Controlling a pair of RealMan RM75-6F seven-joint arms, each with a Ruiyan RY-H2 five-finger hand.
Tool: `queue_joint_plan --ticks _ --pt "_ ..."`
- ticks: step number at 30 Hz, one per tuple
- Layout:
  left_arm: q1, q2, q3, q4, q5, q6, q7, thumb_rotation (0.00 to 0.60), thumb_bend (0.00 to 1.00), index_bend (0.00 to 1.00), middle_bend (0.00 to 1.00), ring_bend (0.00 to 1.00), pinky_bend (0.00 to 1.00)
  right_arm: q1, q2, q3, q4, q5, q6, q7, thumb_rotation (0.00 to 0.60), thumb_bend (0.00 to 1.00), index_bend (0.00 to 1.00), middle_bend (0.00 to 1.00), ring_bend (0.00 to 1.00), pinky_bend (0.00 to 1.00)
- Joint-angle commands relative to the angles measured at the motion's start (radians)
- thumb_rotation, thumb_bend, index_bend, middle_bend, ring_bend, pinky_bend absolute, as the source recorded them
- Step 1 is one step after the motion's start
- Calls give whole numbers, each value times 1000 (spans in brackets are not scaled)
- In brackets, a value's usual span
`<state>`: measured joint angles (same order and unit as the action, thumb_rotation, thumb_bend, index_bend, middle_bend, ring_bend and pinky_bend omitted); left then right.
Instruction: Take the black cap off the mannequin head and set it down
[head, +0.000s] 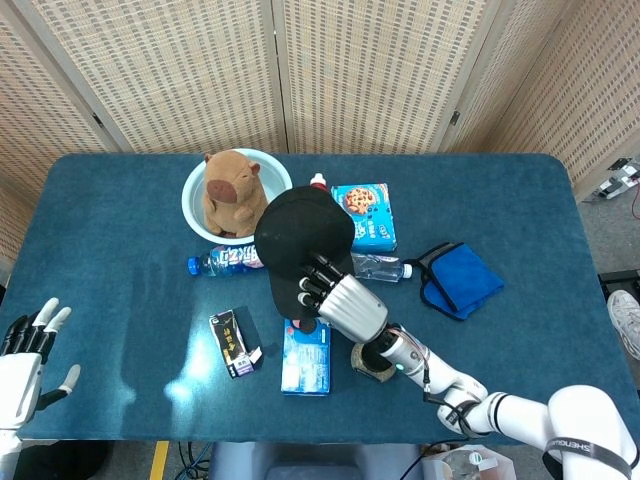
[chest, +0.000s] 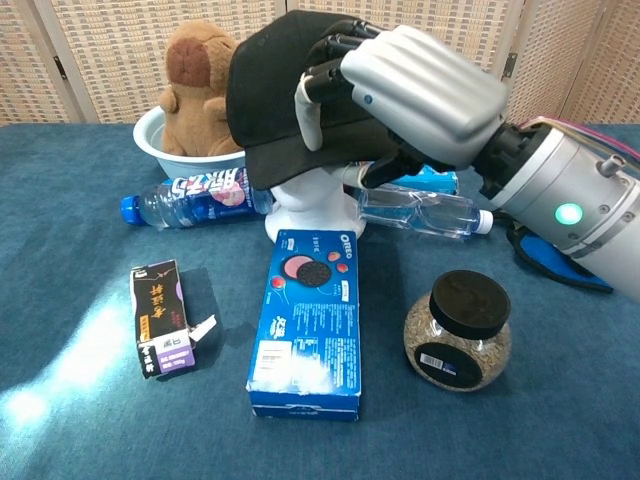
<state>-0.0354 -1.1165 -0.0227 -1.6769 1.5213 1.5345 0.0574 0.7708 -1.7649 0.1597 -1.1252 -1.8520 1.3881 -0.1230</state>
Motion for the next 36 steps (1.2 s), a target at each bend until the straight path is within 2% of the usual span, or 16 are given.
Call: queue_joint_plan --ticks 1,17,36 --pt "1 0 0 2 -1 2 -2 600 311 94 0 0 0 5 -6 4 9 6 13 9 600 538 687 483 242 144" --pt "1 -2 -3 13 -6 -2 -11 600 311 94 0 0 0 37 -43 88 54 60 131 36 600 540 735 517 276 143" --pt "1 -3 -2 20 -9 -4 -19 600 311 94 0 0 0 121 -54 199 115 152 154 13 600 541 759 532 298 157"
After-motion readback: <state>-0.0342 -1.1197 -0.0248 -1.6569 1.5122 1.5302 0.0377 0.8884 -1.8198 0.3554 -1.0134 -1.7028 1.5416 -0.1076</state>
